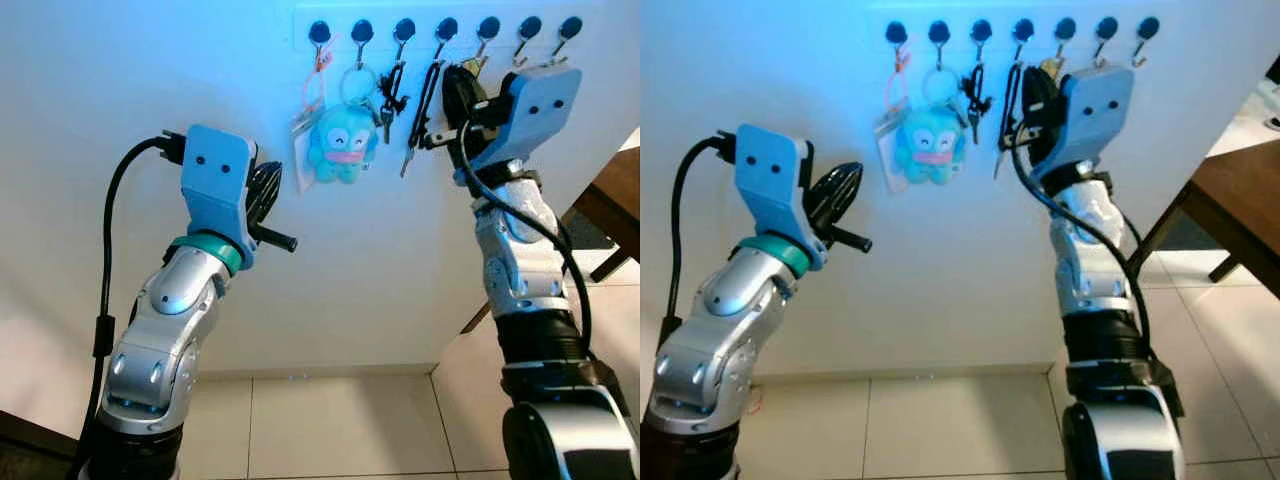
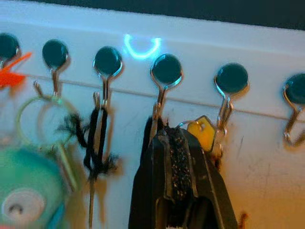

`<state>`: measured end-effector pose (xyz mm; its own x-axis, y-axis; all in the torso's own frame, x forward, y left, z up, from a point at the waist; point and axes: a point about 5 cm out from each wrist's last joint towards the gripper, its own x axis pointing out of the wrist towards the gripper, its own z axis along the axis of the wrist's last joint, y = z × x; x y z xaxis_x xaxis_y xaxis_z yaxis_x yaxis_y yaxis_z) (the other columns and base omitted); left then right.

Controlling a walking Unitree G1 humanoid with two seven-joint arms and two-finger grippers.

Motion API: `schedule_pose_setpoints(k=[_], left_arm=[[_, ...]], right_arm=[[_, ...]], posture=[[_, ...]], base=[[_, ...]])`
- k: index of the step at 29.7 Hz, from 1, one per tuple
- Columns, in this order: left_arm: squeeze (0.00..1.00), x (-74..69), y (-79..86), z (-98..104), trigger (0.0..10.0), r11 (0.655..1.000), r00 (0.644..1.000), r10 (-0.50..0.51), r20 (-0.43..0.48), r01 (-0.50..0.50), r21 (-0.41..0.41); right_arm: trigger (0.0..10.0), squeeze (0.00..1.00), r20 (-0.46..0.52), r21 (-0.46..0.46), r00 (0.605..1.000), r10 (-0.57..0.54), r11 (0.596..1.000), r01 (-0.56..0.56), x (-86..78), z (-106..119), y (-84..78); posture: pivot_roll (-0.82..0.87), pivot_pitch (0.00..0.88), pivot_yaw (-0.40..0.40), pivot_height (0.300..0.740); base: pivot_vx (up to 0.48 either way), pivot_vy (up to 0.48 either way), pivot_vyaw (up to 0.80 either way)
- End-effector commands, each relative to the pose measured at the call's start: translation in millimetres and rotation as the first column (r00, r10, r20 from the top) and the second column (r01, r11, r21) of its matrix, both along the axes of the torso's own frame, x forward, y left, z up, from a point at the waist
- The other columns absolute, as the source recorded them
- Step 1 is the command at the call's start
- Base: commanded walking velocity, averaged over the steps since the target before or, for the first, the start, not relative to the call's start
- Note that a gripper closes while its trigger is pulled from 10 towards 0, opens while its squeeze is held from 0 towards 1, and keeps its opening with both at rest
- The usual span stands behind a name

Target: Hang keys on a hook

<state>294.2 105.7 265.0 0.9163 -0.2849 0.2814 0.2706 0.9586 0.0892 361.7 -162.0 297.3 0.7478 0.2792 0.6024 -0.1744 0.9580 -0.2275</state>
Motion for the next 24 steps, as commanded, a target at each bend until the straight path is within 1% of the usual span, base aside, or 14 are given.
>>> schedule_pose_setpoints(k=[1, 2, 4, 7, 13, 14, 15, 16, 22, 23, 24], left_arm=[[0.00, -0.1, -0.3, 0.0, 10.0, 1.000, 1.000, 0.001, -0.004, -0.001, 0.004], [0.00, -0.1, -0.3, 0.0, 10.0, 1.000, 1.000, 0.001, -0.004, -0.001, 0.004], [0.00, 0.0, -0.3, -0.2, 10.0, 1.000, 1.000, 0.001, -0.006, 0.000, 0.005], [0.00, 0.2, -0.8, -0.5, 10.0, 1.000, 1.000, -0.001, -0.007, 0.001, 0.005], [0.00, 0.2, -1.0, -0.8, 10.0, 1.000, 1.000, -0.002, -0.008, 0.002, 0.005], [0.00, 0.3, -0.9, -0.8, 10.0, 1.000, 1.000, -0.001, -0.009, 0.001, 0.006], [0.00, 0.3, -0.9, -0.8, 10.0, 1.000, 1.000, -0.001, -0.009, 0.001, 0.006], [0.00, 0.3, -0.3, -1.0, 10.0, 1.000, 1.000, 0.002, -0.010, -0.001, 0.007], [0.00, 0.0, 0.0, -1.6, 10.0, 1.000, 1.000, 0.003, -0.012, -0.003, 0.007], [0.00, 0.0, -0.1, -1.9, 10.0, 1.000, 1.000, 0.002, -0.012, -0.002, 0.007], [0.00, 0.0, -0.2, -2.1, 10.0, 1.000, 1.000, 0.002, -0.013, -0.002, 0.007]], right_arm=[[10.0, 0.00, -0.002, -0.084, 0.998, 0.060, 0.995, -0.060, -4.3, -7.4, 14.0], [10.0, 0.00, -0.002, -0.084, 0.998, 0.060, 0.995, -0.060, -4.3, -7.4, 14.0], [10.0, 0.00, -0.007, -0.129, 0.997, 0.081, 0.988, -0.081, -7.2, -11.2, 17.5], [10.0, 0.00, -0.007, -0.140, 0.997, 0.077, 0.987, -0.078, -7.7, -11.6, 17.0], [10.0, 0.02, -0.006, -0.134, 0.997, 0.075, 0.988, -0.076, -7.2, -11.1, 16.0], [10.0, 0.83, -0.006, -0.133, 0.997, 0.075, 0.988, -0.075, -7.1, -10.9, 16.1], [10.0, 0.83, -0.006, -0.133, 0.997, 0.075, 0.988, -0.075, -7.1, -10.9, 16.1], [10.0, 1.00, -0.007, -0.127, 0.996, 0.085, 0.988, -0.085, -7.4, -10.9, 16.9], [10.0, 1.00, -0.012, -0.112, 0.996, 0.088, 0.990, -0.089, -8.3, -11.9, 17.1], [10.0, 0.00, -0.021, -0.090, 0.996, 0.088, 0.992, -0.089, -8.3, -13.7, 16.6], [10.0, 0.00, -0.029, -0.074, 0.996, 0.088, 0.993, -0.090, -8.5, -15.0, 16.3]], posture=[[-0.01, 0.080, 0.098, 0.740], [-0.01, 0.080, 0.098, 0.740], [-0.01, 0.082, 0.100, 0.740], [-0.01, 0.082, 0.100, 0.740], [-0.01, 0.082, 0.100, 0.740], [-0.01, 0.082, 0.100, 0.740], [-0.01, 0.082, 0.100, 0.740], [-0.01, 0.082, 0.100, 0.740], [-0.01, 0.082, 0.099, 0.740], [-0.01, 0.082, 0.099, 0.740], [-0.01, 0.082, 0.099, 0.740]], base=[[0.000, 0.000, 0.00], [0.000, 0.000, 0.00], [0.000, 0.000, 0.00], [0.000, 0.000, 0.00], [0.000, 0.000, 0.00], [0.000, 0.000, 0.00], [0.000, 0.000, 0.00], [0.000, 0.000, 0.00], [0.000, 0.000, 0.00], [0.000, 0.000, 0.00], [0.000, 0.000, 0.00]])
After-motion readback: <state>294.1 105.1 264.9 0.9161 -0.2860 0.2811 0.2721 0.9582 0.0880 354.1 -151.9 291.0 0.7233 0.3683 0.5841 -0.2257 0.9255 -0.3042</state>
